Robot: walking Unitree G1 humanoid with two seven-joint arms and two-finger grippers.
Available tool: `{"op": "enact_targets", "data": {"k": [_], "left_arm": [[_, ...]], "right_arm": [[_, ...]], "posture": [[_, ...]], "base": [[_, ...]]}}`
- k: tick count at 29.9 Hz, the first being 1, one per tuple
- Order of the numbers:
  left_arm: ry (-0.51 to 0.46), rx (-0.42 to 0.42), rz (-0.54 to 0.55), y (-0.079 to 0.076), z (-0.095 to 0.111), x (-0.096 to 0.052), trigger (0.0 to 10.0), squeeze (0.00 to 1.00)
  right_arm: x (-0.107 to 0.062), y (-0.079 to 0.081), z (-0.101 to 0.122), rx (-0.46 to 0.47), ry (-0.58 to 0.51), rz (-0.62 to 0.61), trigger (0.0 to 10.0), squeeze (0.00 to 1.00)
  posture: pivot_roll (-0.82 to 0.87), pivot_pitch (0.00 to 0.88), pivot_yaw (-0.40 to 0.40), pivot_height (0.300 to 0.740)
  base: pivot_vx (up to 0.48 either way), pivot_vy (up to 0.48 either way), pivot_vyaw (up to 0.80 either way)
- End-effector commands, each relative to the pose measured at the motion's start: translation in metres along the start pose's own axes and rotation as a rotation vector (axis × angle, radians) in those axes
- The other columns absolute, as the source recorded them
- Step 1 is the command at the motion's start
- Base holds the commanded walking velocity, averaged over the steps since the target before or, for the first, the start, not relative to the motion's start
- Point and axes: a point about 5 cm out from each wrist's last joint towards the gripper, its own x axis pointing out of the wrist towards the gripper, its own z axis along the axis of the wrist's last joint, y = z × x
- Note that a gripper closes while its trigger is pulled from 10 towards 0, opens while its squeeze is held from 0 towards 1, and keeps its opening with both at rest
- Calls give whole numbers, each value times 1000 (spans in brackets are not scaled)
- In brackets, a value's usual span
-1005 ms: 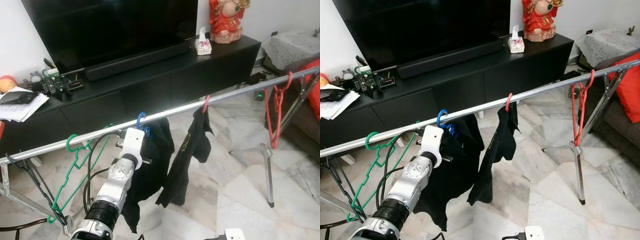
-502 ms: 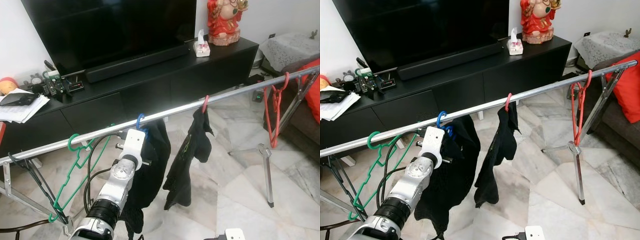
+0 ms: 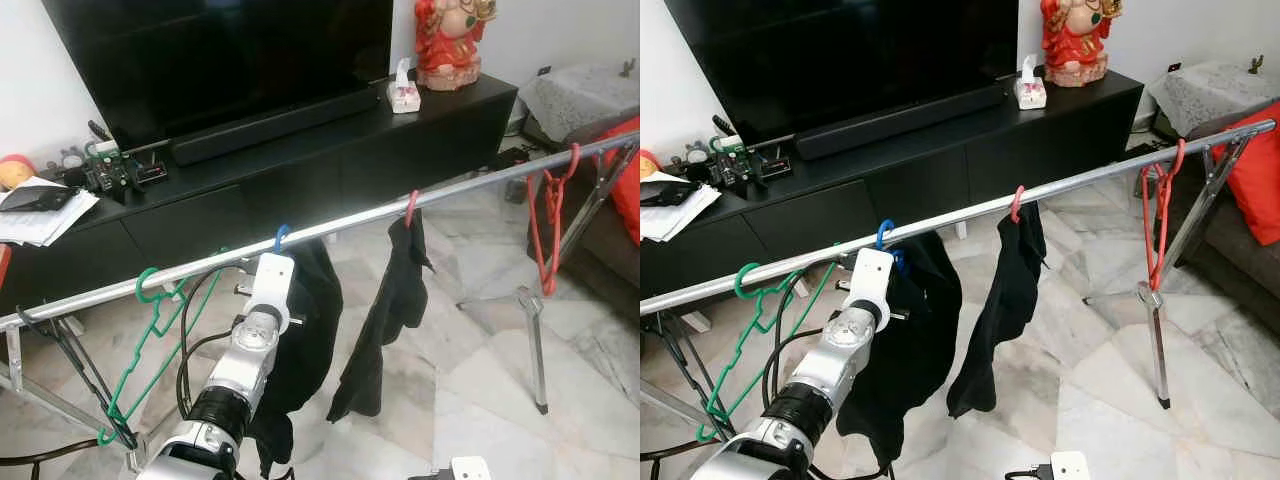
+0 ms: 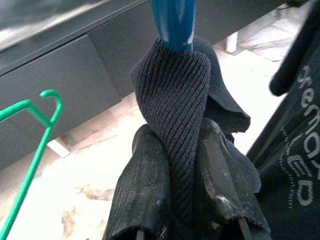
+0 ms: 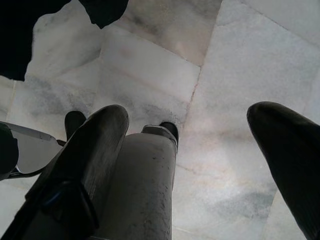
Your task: Hang hanger
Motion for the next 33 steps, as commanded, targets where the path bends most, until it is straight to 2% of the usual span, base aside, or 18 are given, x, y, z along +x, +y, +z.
{"op": "enact_targets", "data": {"k": [1,8,18,19,21,24,33], "left_arm": [[-9,-16,48,10,6,3,10000,0],[19,21,57,14,-2,2,10000,0],[24,23,51,12,-3,2,10000,0],[-27,18,4,6,-2,-2,10000,1000],[-70,23,-27,3,0,-6,10000,1000],[-100,17,-19,6,0,-11,10000,1000],[-134,24,-30,13,-4,-25,10000,1000]], "right_arm": [[-5,7,-21,8,82,19,10000,0],[-4,7,-21,5,82,21,10000,0],[-4,7,-21,6,82,22,10000,0],[-5,7,-22,6,83,22,10000,0],[-5,7,-22,6,84,22,10000,0],[-5,7,-22,6,84,21,10000,0],[-5,7,-22,5,85,23,10000,0]], "posture": [[-191,0,116,740],[-187,0,115,740],[-187,0,115,740],[-183,0,115,740],[-183,0,116,740],[-184,0,118,740],[-177,0,117,740]], "base": [[0,0,0],[0,0,0],[0,0,0],[0,0,0],[0,0,0],[0,0,0],[0,0,0]]}}
